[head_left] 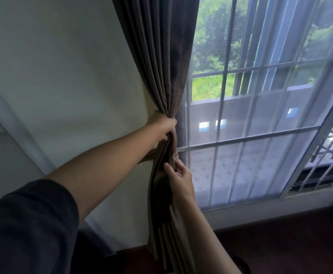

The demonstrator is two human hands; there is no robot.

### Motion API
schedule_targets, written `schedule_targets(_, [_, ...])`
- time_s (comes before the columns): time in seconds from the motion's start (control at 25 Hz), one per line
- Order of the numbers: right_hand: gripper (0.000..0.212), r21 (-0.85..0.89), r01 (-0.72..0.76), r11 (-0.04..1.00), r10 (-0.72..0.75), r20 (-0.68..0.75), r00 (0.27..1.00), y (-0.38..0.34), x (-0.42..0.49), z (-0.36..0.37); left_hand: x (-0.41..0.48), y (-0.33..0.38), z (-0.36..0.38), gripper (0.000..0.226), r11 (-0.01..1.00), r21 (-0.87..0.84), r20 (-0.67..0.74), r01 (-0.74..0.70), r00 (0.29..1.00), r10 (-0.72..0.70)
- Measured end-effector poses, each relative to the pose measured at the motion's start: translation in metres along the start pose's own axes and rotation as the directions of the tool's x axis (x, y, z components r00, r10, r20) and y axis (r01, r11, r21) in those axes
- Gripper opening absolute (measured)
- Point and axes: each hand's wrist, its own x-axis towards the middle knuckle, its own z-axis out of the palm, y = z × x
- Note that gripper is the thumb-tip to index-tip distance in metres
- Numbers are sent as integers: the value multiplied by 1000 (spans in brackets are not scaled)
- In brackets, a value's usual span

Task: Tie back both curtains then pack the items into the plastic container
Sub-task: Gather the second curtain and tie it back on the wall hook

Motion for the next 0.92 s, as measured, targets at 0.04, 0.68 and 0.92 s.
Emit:
schedule_targets(0.04, [26,40,-29,999,30,-28,999,3,3,2,1,-1,0,15,1000,-19,-3,-2,1000,2])
schedule_targets(0.68, [75,-343,-50,938,0,-144,990,5,47,19,18,-3,11,38,999,-1,1,-46,999,46])
schedule_targets(0.92, [39,-328,-87,941,-29,-334,942,3,66,46,25,-4,16,49,999,-5,-7,-44,999,44])
